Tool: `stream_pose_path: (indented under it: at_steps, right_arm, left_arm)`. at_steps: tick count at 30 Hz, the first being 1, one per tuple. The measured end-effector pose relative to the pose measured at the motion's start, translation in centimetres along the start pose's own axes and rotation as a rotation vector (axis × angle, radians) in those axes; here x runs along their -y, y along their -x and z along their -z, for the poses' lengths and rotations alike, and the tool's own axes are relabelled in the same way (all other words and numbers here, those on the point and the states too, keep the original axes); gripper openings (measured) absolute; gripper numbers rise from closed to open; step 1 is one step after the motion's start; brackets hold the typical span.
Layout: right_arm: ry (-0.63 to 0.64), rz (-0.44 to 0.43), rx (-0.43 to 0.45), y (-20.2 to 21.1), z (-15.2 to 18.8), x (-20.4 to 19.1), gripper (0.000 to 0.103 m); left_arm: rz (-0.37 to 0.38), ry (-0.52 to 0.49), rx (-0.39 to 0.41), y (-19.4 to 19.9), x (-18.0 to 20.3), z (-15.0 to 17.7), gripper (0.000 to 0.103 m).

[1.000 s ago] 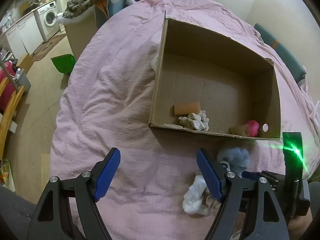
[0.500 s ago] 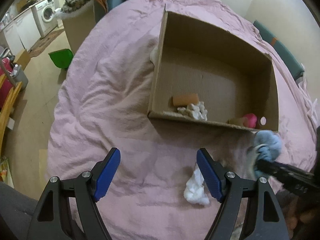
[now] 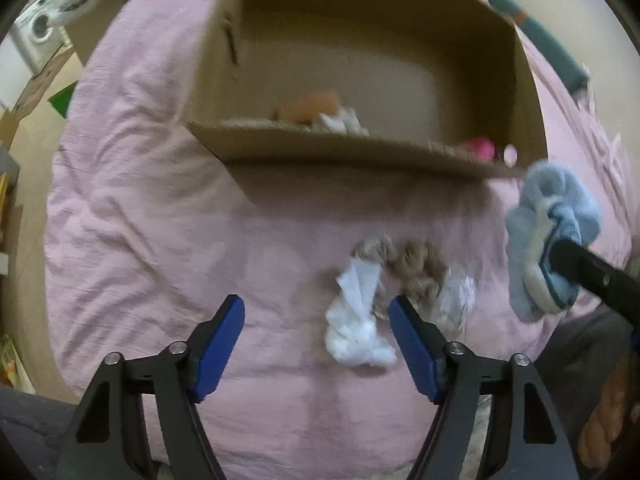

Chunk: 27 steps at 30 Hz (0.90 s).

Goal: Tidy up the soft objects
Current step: 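Grasp the light-blue sock bundle with the right tool while the left tool grasps the white tissue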

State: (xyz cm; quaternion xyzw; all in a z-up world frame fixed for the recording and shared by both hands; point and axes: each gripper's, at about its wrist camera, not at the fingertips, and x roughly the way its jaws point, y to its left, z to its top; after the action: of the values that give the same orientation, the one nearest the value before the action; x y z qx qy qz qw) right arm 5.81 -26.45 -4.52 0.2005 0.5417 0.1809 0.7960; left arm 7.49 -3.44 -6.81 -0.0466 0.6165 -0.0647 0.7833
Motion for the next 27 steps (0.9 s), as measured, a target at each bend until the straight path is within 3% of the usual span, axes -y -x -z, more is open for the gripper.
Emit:
stream_pose_path:
  at_steps: [6,11,12,14,27]
  right_arm:
    - [0.039,0.011,-0.016,-0.6,0.4,-1.1,0.036]
    - [0.045,0.016,-0.021,-0.9,0.3,-1.2,0.036]
    - [0.046,0.017,-0.022,-1.0,0.2,-1.2,0.036]
    - [0.048,0.019,-0.024,-0.8,0.4,-1.1,0.036]
    - [0.077,0.039,-0.041,-1.2,0.9,-1.6,0.037]
  left_arm:
    - [0.005,-0.066,-0.052,-1.6,1.6,0.7,0.065]
    - [0.003,-0.074,-0.115,-3.1,1.8,1.1,0.034]
    - [0.016,-0.058,-0.125,-3.2,1.6,1.1,0.023]
    - [0.028,-0.046,-0.122,-3.1,1.2,1.1,0.023]
    - [-0.076,0.072,-0.029,-0.1,-1.8,1.0,0.023]
